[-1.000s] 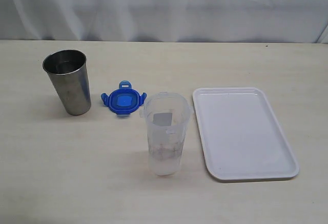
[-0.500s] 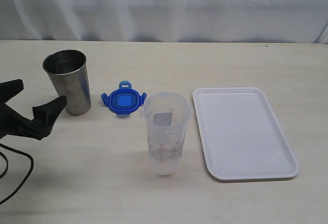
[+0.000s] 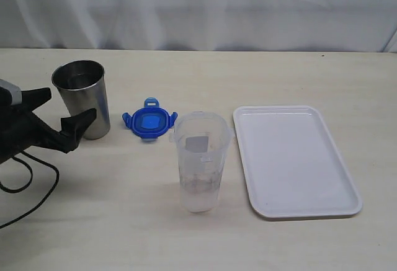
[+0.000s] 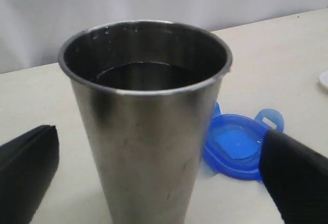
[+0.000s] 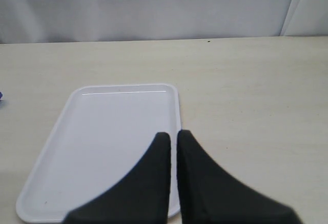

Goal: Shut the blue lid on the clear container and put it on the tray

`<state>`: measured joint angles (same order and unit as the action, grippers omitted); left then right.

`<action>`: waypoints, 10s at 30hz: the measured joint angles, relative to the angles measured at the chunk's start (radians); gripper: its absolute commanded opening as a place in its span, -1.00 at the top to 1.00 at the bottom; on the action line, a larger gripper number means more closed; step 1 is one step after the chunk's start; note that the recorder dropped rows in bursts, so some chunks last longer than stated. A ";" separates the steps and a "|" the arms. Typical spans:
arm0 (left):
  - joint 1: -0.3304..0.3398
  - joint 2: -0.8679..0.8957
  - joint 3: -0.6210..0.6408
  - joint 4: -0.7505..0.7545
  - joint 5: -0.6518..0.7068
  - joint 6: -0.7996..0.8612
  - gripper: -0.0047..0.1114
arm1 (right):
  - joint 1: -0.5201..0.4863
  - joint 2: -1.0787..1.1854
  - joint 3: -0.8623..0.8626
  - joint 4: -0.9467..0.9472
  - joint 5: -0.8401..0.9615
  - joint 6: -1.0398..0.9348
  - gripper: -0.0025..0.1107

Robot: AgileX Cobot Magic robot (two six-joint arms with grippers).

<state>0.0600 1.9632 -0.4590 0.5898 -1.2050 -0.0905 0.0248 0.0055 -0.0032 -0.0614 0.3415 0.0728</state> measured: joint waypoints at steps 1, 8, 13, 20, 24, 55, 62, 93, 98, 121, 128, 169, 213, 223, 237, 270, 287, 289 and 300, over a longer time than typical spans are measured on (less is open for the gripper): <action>0.000 0.008 -0.011 0.005 0.000 0.000 -0.89 | 0.000 0.000 0.000 0.000 0.000 0.000 0.87; -0.002 0.066 -0.083 0.045 -0.002 0.000 -0.89 | 0.000 0.000 0.000 0.000 0.000 0.000 0.87; -0.002 0.102 -0.129 0.038 -0.002 0.000 -0.89 | 0.000 0.000 0.000 0.000 0.000 0.000 0.87; -0.004 0.141 -0.190 0.072 -0.002 -0.012 -0.89 | 0.000 0.000 0.000 0.000 0.000 0.000 0.87; -0.010 0.159 -0.216 0.076 -0.002 -0.012 -0.89 | 0.000 0.000 0.000 0.000 0.000 0.000 0.87; -0.014 0.173 -0.261 0.104 -0.004 -0.038 -0.89 | 0.000 0.000 0.000 0.000 0.000 0.000 0.87; -0.014 0.173 -0.261 0.104 -0.004 -0.038 -0.89 | 0.000 0.000 0.000 0.000 0.000 0.000 0.87; -0.014 0.173 -0.261 0.112 -0.004 -0.040 -0.89 | 0.000 0.000 0.000 0.000 0.000 0.000 0.87; -0.014 0.173 -0.261 0.112 -0.004 -0.040 -0.89 | 0.000 0.000 0.000 0.000 0.000 0.000 0.87; -0.014 0.173 -0.261 0.086 -0.004 -0.040 -0.57 | 0.000 0.000 0.000 0.000 0.000 0.000 0.87; -0.014 0.173 -0.261 0.091 -0.004 -0.042 0.09 | 0.000 0.000 0.000 0.000 0.000 0.000 0.87; -0.065 -0.043 -0.259 0.196 0.075 -0.205 0.92 | 0.000 0.000 0.000 0.000 0.000 0.000 0.87; -0.315 -0.179 -0.257 0.251 0.119 -0.223 0.92 | 0.000 0.000 0.000 0.000 0.000 0.000 0.87; -0.315 -0.179 -0.257 0.271 0.086 -0.279 0.92 | 0.000 0.000 0.000 0.000 0.000 0.000 0.87; -0.377 -0.179 -0.354 0.287 0.254 -0.289 0.92 | 0.000 0.000 0.000 0.000 0.000 0.000 0.87; -0.384 -0.179 -0.357 0.400 0.179 -0.099 0.92 | 0.000 0.000 0.000 0.000 0.000 0.000 0.87; -0.384 -0.179 -0.357 0.309 0.177 -0.246 0.92 | 0.000 0.000 0.000 0.000 0.000 0.000 0.87; -0.384 -0.179 -0.357 0.307 0.175 -0.251 0.92 | 0.000 0.000 0.000 0.000 0.000 0.000 0.87; -0.393 -0.175 -0.380 0.296 0.200 -0.293 0.92 | 0.000 0.000 0.000 0.000 0.000 0.000 0.87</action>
<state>-0.3333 1.7886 -0.8392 0.8861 -1.0049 -0.3839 0.0248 0.0055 -0.0032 -0.0614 0.3415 0.0728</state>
